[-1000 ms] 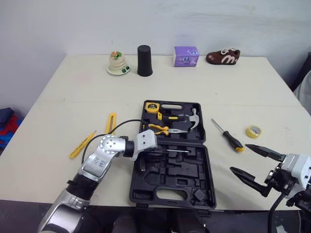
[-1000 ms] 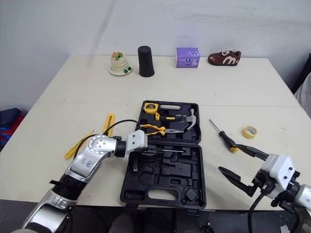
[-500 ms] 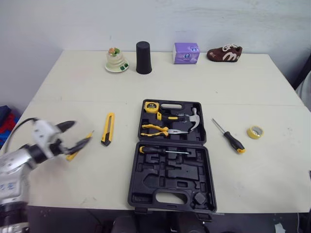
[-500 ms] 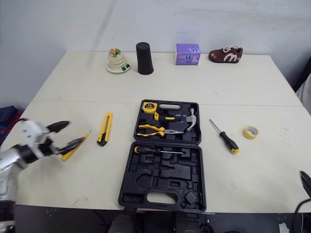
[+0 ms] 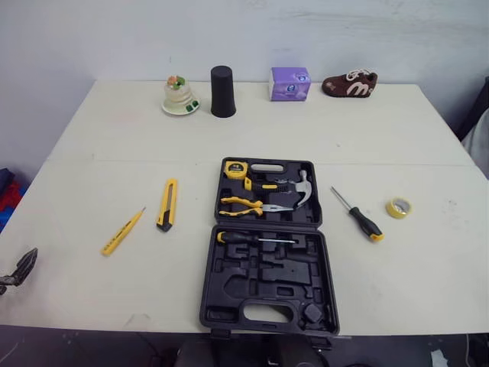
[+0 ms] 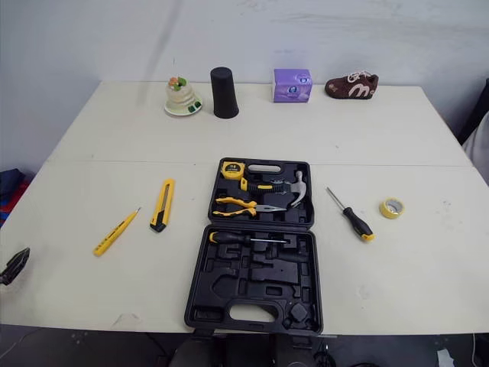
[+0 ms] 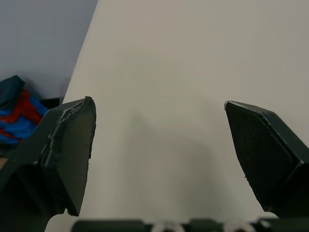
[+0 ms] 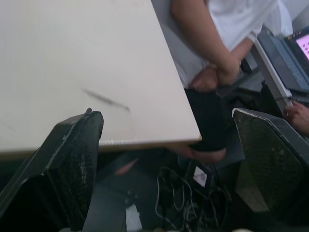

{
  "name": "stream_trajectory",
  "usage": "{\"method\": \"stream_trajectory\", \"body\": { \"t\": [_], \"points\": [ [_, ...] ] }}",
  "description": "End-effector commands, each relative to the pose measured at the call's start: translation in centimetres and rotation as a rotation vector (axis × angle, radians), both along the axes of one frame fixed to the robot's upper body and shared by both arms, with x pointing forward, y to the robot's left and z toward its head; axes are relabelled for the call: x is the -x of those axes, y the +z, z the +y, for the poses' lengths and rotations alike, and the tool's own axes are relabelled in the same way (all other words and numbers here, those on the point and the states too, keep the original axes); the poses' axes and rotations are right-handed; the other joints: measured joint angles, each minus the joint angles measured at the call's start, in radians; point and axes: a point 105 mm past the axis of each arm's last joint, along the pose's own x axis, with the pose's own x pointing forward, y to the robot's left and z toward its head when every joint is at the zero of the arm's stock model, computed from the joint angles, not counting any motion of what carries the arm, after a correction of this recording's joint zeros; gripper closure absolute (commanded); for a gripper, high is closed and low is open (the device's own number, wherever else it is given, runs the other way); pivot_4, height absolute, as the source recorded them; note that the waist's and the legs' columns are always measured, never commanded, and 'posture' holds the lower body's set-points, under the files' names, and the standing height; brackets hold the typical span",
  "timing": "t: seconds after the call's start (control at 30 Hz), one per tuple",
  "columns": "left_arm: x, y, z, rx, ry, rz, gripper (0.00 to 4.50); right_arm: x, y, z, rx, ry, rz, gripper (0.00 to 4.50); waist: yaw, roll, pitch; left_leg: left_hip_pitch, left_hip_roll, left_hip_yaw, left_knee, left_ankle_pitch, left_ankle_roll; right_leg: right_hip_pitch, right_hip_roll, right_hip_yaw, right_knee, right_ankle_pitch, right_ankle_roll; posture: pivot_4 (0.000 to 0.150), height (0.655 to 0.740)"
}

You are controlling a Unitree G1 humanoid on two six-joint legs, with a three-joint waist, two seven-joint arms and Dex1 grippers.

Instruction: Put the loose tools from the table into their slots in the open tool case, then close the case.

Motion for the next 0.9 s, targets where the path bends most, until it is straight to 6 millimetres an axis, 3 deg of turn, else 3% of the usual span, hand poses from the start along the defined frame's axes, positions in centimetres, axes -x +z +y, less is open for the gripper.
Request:
{"method": "stream_trajectory", "body": {
  "t": [0.03,0.13,0.27,0.37,0.5,0.57,0.67,0.9],
  "points": [
    [-1.4,3.0,-2.5,-0.043,-0.114,-0.123,0.07,-3.2,2.6,1.8,-0.008,0.124,-0.106,0.0,0.0,0.0,0.0,0.0,0.0,0.0,0.0,0.0,0.0,0.0,0.0,0.0,0.0,0.001,0.001,0.15,0.74],
    [-3.4,4.3,-6.2,-0.036,-0.269,-0.175,0.07,-6.9,3.7,5.1,-0.07,0.298,-0.146,0.0,-0.003,0.0,-0.001,0.0,0.0,0.0,0.0,0.0,0.0,0.001,0.0,0.0,0.0,0.002,0.003,0.15,0.74],
    [-6.1,7.6,-15.6,-0.099,-0.667,-0.236,0.07,-12.5,6.4,10.2,-0.13,0.522,-0.132,0.0,-0.002,0.002,0.001,-0.001,-0.001,0.001,0.001,0.001,0.001,0.0,0.0,0.0,0.0,0.003,0.005,0.15,0.74],
    [-6.4,9.3,-21.7,-0.078,-0.899,-0.24,0.07,-14.8,6.5,13.2,-0.241,0.596,-0.033,0.0,0.005,0.003,0.001,-0.002,-0.002,0.001,0.0,0.002,0.002,0.0,0.0,0.001,0.0,0.004,0.006,0.15,0.74],
    [-5.5,9.5,-26.7,-0.031,-1.127,-0.179,0.07,-16.5,6.2,16.7,-0.326,0.701,0.107,0.0,0.009,0.003,0.001,-0.003,0.0,0.0,0.0,0.004,0.002,-0.001,0.007,0.002,-0.002,0.002,0.006,0.15,0.74],
    [-4.9,9.4,-28.7,-0.012,-1.223,-0.151,0.07,-17.3,5.9,18.1,-0.355,0.742,0.176,0.0,0.007,0.003,0.002,-0.003,0.001,0.0,0.0,0.005,-0.002,-0.001,0.008,0.003,-0.002,0.001,0.007,0.15,0.74],
    [-4.2,9.4,-31.1,0.025,-1.36,-0.108,0.07,-18.1,4.6,18.6,-0.34,0.748,0.305,0.0,0.007,0.002,0.003,-0.004,0.0,0.003,0.002,0.005,-0.001,-0.002,0.008,0.005,-0.002,0.001,0.009,0.15,0.74],
    [-4.1,9.6,-32.6,0.024,-1.454,-0.102,0.07,-19.4,3.3,18.5,-0.313,0.749,0.365,0.0,0.009,0.001,0.004,-0.004,-0.001,0.003,0.004,0.005,-0.001,-0.002,0.008,0.006,-0.002,0.002,0.01,0.15,0.74]
  ]
}}
